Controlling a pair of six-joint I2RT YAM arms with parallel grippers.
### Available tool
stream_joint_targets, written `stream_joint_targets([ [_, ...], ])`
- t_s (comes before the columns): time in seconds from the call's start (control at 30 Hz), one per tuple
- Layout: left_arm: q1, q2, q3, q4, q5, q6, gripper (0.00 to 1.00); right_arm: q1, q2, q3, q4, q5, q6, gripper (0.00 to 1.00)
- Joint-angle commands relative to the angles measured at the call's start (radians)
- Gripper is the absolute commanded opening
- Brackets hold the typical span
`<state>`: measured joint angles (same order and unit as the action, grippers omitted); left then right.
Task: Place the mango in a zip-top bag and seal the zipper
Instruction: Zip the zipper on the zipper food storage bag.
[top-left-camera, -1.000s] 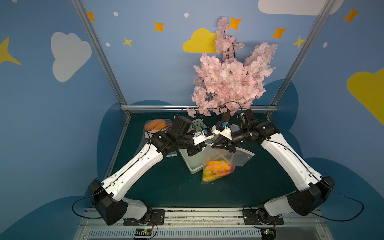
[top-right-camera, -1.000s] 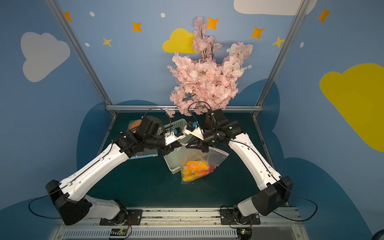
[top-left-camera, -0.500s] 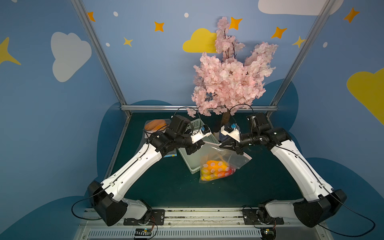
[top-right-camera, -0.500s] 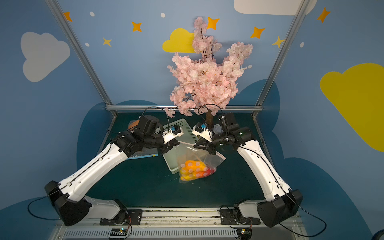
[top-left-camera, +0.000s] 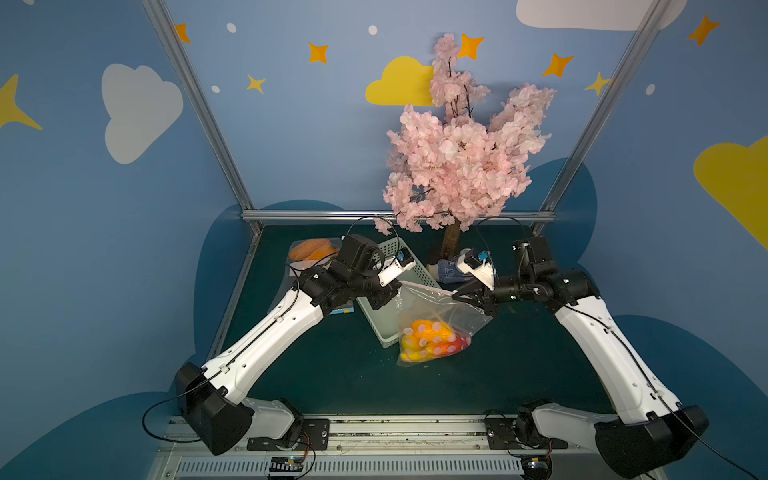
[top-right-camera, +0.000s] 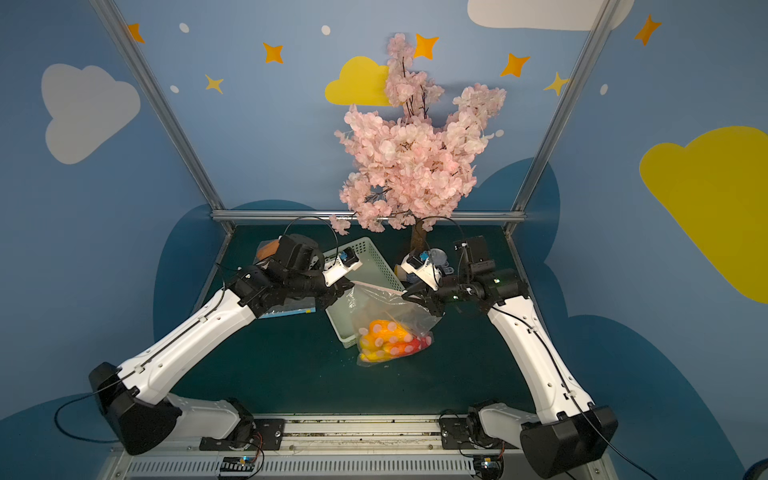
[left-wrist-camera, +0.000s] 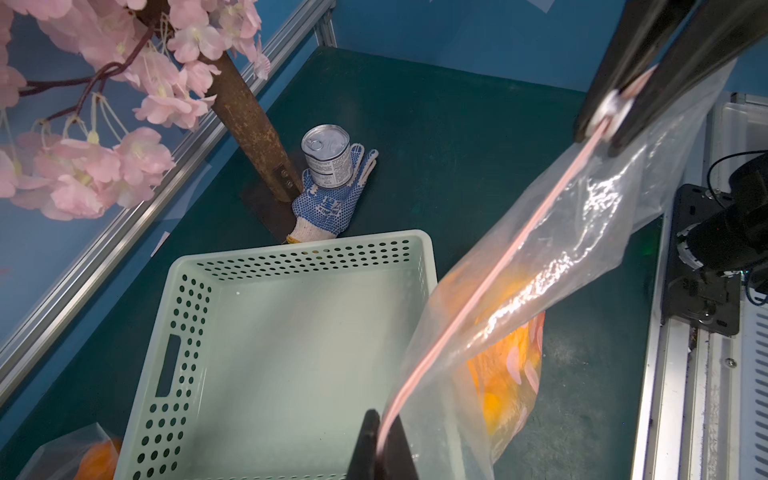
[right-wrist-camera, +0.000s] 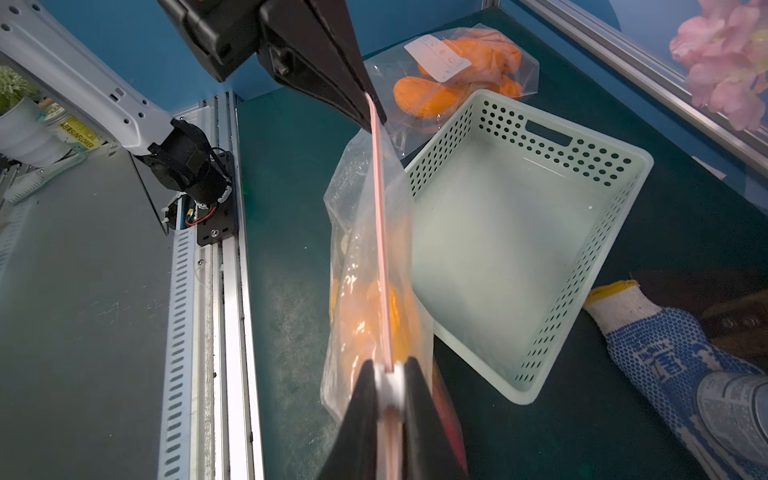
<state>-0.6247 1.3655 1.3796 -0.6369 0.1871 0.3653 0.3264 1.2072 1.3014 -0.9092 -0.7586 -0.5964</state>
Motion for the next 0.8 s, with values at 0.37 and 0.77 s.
stream_joint_targets([
  [0.37,0.046,-0.015,-0.012,-0.027,-0.184,-0.072,0.03,-0.068,-0.096,-0.055,-0.069,0.123,0.073,0.0],
  [0.77,0.05,-0.026,-0.068,0.002,-0.275,-0.114,0.03,-0.105,-0.133,-0.098,-0.061,0.133,0.102,0.0],
])
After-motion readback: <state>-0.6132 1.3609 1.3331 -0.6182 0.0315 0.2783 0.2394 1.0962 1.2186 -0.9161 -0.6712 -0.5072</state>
